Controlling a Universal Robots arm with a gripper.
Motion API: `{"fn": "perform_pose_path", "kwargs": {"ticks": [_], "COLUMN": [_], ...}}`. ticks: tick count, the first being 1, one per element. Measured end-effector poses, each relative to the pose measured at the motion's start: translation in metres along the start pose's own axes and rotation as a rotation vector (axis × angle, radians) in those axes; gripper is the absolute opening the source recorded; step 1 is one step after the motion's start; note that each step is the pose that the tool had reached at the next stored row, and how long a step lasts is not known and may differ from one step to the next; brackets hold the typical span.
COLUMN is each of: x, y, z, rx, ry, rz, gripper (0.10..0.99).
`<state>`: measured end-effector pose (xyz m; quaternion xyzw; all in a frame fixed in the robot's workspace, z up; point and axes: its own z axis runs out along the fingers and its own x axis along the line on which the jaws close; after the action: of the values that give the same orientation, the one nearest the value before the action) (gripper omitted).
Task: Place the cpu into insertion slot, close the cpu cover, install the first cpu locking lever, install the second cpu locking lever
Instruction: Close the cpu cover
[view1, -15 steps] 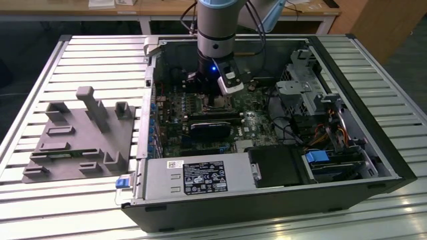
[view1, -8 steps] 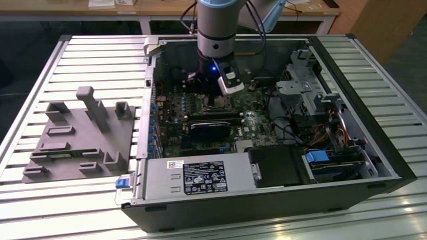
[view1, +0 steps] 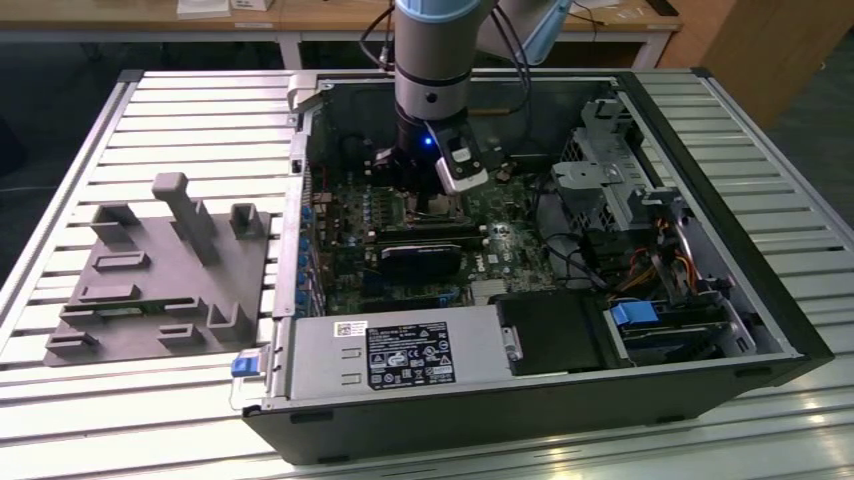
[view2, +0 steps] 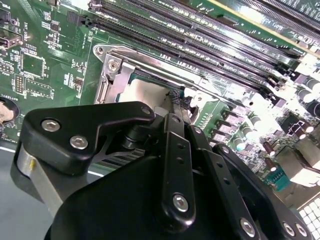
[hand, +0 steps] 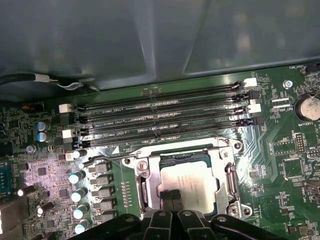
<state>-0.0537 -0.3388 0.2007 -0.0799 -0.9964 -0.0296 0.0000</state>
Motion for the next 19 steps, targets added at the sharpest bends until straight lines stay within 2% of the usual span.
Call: {"fn": "perform_pose_path", "kwargs": {"ticks": [11,15,19], "x": [0.0002,0.0003,0.0003], "y": [0.0012,0.0015,0.0015], "z": [0.0002,0.0003,0.0], "rx": [-0.004,-0.014,-0.015], "ry": [0.0009,0.0026,0.0028], "rz": [-0.006,-0.008,-0.009], "gripper": [0.106,0.106,0.106]}}
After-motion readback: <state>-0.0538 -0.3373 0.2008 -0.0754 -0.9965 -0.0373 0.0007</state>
